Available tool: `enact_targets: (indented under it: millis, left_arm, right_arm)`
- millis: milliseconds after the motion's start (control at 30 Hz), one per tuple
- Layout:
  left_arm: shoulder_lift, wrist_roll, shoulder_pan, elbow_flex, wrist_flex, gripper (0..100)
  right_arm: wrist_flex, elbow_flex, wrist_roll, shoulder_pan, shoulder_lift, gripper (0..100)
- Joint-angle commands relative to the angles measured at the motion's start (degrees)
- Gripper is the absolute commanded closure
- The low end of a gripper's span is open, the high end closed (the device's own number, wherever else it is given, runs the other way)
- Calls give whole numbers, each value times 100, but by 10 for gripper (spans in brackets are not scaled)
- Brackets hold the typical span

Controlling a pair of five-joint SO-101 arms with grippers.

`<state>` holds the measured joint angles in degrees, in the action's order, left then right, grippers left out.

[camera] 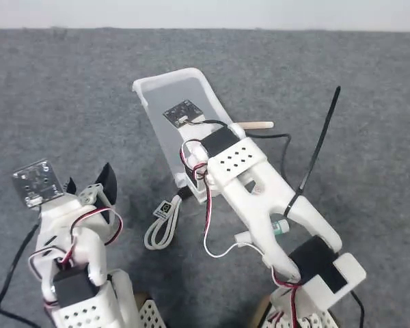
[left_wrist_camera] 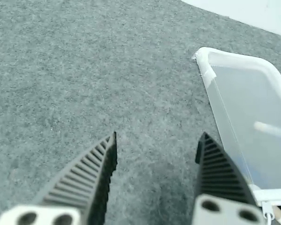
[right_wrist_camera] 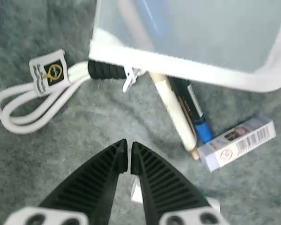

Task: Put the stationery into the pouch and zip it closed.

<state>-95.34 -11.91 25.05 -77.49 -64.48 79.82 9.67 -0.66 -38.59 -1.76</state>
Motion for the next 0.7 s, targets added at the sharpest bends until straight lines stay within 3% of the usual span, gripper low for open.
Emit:
enact_targets:
  millis: [0,200,500,667]
  left_arm:
    - [-97,-53,26,13,70,739]
    - [-97,-53,26,13,79,739]
    - [-97,-53,26,13,88,739]
    - [-97,-53,26,13,88,739]
  right_arm:
    - [-268,-79,-589,40,418,988]
    - [-453,-79,-1327,22,418,988]
    - [-593,18,-2655,-593,409,989]
    - [-1218,387,-2848,-602,409,988]
